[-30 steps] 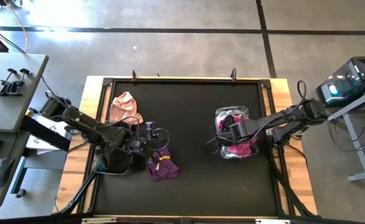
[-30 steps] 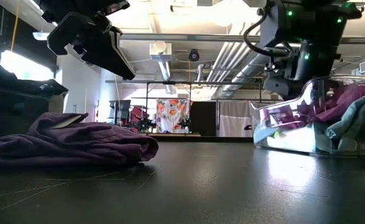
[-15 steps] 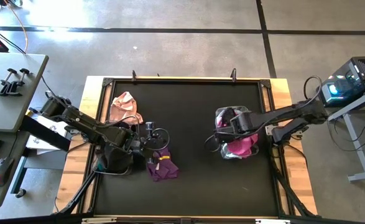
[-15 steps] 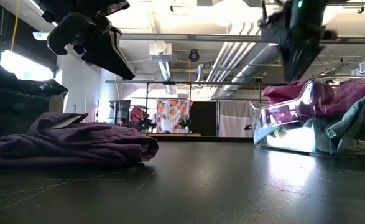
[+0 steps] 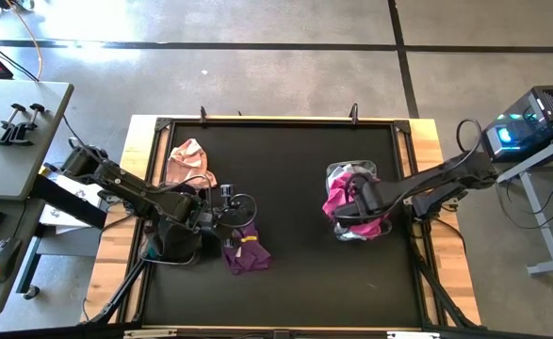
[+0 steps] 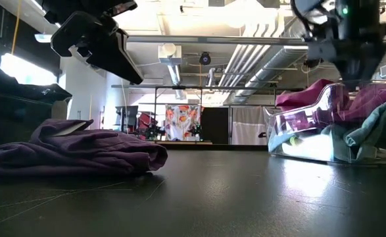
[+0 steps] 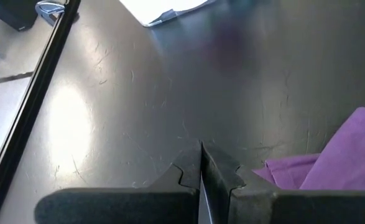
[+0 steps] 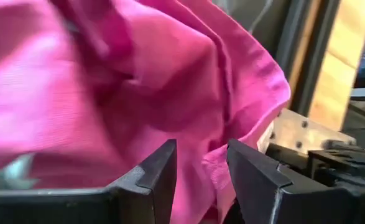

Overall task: Sort towels by color in basket
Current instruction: Put the pink towel into the right transparent bin

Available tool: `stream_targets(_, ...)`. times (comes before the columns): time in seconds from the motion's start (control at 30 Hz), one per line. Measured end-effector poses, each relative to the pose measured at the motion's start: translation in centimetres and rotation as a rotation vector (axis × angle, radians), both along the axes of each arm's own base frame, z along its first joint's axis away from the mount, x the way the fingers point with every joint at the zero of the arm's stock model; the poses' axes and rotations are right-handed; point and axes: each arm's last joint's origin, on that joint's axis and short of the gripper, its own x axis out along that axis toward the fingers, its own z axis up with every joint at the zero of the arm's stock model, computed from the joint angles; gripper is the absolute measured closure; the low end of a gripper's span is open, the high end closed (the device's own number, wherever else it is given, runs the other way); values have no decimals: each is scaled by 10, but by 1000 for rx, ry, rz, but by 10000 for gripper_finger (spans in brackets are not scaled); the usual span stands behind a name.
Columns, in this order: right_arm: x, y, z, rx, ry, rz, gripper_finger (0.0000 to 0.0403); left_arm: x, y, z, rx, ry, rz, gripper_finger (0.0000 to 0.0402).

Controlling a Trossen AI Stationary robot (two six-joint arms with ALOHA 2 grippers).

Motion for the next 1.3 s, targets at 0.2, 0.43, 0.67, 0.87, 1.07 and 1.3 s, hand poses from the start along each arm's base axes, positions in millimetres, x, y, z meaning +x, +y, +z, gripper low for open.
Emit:
stream_targets(0.2, 9, 0, -29, 15, -118, 62, 265, 0, 0, 0, -3, -7, 0, 402)
stream_targets(0.43, 21, -13, -61, 51, -258, 139, 265, 2, -1, 2, -5, -28, -6, 402)
stream_targets(0.67, 27, -19, -49, 36, -250, 175, 265, 2, -1, 2, -4, -28, -7, 402)
stream_targets(0.87, 31, -16, -6, 10, -207, 172, 265, 2, -1, 2, -4, -28, -7, 402)
stream_targets(1.07, 19, -6, 21, -38, -145, 93, 265, 2, -1, 2, -2, -22, -7, 401)
stream_targets(1.3, 10, -6, -10, -14, -103, 6, 265, 2, -1, 2, -5, -20, -9, 402)
